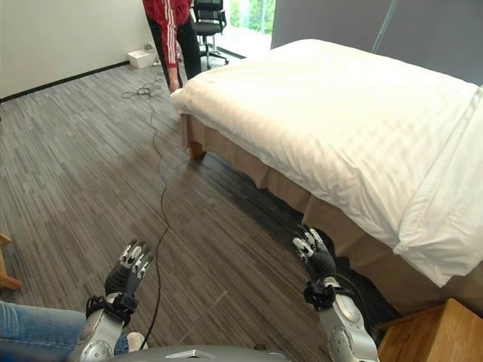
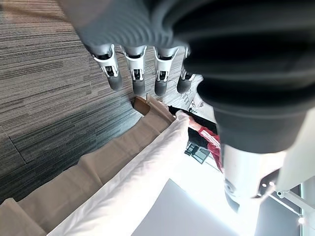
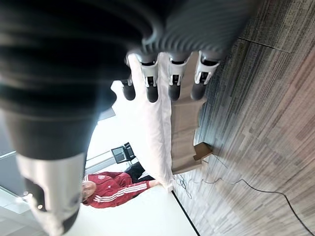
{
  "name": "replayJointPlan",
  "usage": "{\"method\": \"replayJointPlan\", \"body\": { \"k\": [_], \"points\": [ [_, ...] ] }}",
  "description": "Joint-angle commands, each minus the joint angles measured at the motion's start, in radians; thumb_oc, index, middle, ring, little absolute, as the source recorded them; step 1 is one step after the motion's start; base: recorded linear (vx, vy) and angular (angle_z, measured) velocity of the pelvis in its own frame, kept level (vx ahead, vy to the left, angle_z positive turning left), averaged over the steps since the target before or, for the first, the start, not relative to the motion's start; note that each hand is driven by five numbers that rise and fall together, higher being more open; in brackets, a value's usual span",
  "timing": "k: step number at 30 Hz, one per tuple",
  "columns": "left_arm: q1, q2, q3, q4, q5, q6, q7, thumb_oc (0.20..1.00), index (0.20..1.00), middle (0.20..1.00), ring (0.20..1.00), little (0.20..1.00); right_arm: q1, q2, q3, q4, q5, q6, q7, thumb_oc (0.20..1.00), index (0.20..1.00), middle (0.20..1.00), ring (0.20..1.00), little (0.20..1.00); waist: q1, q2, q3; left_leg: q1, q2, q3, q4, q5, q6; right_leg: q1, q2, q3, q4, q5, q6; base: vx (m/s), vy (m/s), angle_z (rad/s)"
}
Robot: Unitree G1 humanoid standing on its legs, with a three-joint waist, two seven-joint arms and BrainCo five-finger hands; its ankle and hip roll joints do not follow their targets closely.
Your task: Making the bed.
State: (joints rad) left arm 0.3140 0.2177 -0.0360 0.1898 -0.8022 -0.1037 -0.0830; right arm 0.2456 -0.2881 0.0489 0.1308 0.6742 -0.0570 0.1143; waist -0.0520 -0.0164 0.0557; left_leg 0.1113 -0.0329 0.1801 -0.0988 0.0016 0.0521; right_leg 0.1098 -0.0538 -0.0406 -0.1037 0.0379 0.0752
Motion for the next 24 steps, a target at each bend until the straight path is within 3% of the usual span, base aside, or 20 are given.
{"method": "replayJointPlan", "body": {
  "k": [1,24],
  "points": [
    [-0.052,0.004,0.015,-0.025,0.036,-0.045,-0.003,1.0,1.0,1.0,1.0,1.0,-0.053,-0.003,-0.015,-0.005,-0.011,-0.061,0.004,1.0,1.0,1.0,1.0,1.0,-0.001,0.001,-0.008,0.025,0.009,-0.002,0.012,-0.058,0.011,-0.012,0.057,-0.019,0.038,-0.077,-0.035,0.0,0.015,-0.04],
    [-0.071,0.012,-0.005,-0.015,0.028,-0.05,0.002,1.0,1.0,1.0,1.0,1.0,-0.056,-0.008,0.0,0.007,-0.025,-0.06,-0.004,1.0,1.0,1.0,1.0,1.0,-0.011,0.007,-0.003,0.039,0.006,-0.006,0.012,-0.072,0.017,-0.006,0.051,-0.009,0.054,-0.086,-0.035,0.0,0.001,0.0]
  ]
}}
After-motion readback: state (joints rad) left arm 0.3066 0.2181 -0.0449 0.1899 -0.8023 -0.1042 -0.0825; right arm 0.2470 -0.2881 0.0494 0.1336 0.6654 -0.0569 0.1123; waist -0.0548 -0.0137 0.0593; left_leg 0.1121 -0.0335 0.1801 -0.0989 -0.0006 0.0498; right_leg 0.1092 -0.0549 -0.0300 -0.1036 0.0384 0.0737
